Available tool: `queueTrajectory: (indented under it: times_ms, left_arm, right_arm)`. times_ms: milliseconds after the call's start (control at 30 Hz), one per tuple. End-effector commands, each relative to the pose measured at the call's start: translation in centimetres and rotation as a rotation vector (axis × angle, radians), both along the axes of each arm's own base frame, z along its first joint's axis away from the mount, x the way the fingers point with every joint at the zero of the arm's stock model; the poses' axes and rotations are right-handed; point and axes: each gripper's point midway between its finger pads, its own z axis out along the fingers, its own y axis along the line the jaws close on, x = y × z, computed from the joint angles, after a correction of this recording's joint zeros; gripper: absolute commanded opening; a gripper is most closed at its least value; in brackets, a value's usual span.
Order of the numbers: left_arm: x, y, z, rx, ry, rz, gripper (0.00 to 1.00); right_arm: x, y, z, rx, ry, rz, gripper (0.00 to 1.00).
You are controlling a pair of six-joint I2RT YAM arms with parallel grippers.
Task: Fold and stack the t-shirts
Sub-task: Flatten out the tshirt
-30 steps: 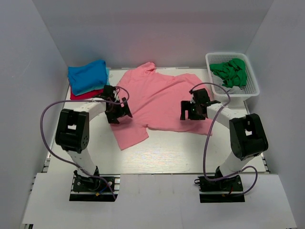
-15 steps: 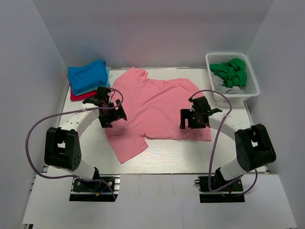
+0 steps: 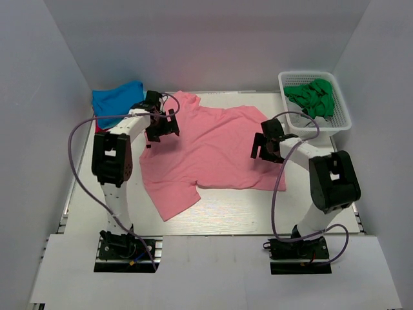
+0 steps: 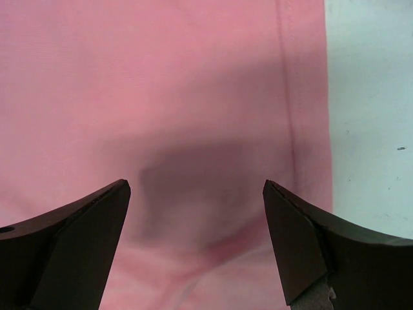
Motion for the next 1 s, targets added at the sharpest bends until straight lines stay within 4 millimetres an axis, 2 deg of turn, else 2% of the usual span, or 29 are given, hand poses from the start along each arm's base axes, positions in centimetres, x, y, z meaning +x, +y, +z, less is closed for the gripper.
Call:
queueTrajectory:
  times_ms: [0, 133, 267, 300, 367, 433, 500, 533, 633, 667, 700, 733, 800, 833, 867, 933, 967]
  left_arm:
    - [1.2, 1.3, -0.7, 0.062, 0.02, -0.026, 1.0]
    - [1.9, 1.6, -1.8, 0.091, 0.035, -0.037, 1.0]
    - [2.0, 0.9, -2.3, 0.057, 0.026, -0.054, 1.0]
    - [1.7, 1.0, -2.5, 0.058, 0.035, -0.054, 1.0]
    - [1.8, 1.1, -2.6, 0.067, 0.033, -0.049, 1.0]
    - [1.8, 1.3, -2.4, 0.076, 0.034, -0.045, 1.0]
    - [2.2, 1.2, -1.4, 0.07, -0.001, -0.044, 1.0]
    - [2.3, 1.2, -0.5, 0.066, -0.027, -0.043, 1.0]
    - [2.4, 0.0, 1.6, 0.021, -0.074, -0.05, 1.0]
    - [2.5, 0.0, 3.3, 0.009, -0.106, -0.039, 1.0]
    - [2.1, -0.4, 3.8, 0.007, -0.115, -0.048, 1.0]
    - [1.9, -0.4, 4.8, 0.0, -0.127, -0.04, 1.0]
    - [0.2, -0.4, 6.4, -0.031, -0.135, -0.015, 1.0]
    - [-1.1, 0.0, 6.5, -0.023, -0.109, 0.001, 1.0]
    - [-2.2, 0.2, 6.6, -0.019, -0.091, 0.001, 1.0]
    - [-5.5, 0.4, 6.6, -0.027, -0.034, 0.025, 1.0]
    - [-7.5, 0.6, 6.2, -0.029, 0.023, 0.033, 1.0]
  right_arm:
    - [2.4, -0.9, 0.4, 0.016, -0.035, -0.095, 0.9]
    - [4.3, -1.2, -0.6, 0.031, -0.031, -0.098, 0.9]
    - [5.6, -2.4, -2.1, 0.034, -0.014, -0.084, 0.9]
    - [6.6, -2.3, -1.9, 0.04, -0.026, -0.078, 0.9]
    - [6.8, -2.2, -2.0, 0.051, -0.01, -0.043, 0.9]
    - [7.5, -1.9, -1.3, 0.056, -0.031, 0.006, 0.9]
    - [8.1, -0.6, 0.8, 0.095, -0.101, 0.079, 0.9]
    - [7.6, -0.6, 0.7, 0.106, -0.1, 0.084, 0.9]
    - [7.8, 1.3, 4.2, 0.193, -0.177, 0.143, 0.9]
    - [7.8, 1.6, 4.8, 0.199, -0.183, 0.158, 0.9]
    - [7.2, 1.9, 5.0, 0.206, -0.166, 0.168, 0.9]
    - [6.9, 2.1, 6.5, 0.209, -0.197, 0.176, 0.9]
    - [6.3, 2.4, 6.9, 0.235, -0.206, 0.172, 0.9]
    - [6.2, 2.4, 9.1, 0.25, -0.262, 0.169, 0.9]
    - [5.6, 2.2, 8.8, 0.263, -0.251, 0.145, 0.9]
    - [4.7, 1.9, 9.7, 0.282, -0.274, 0.111, 0.9]
    - [3.7, 1.7, 8.7, 0.292, -0.244, 0.081, 0.9]
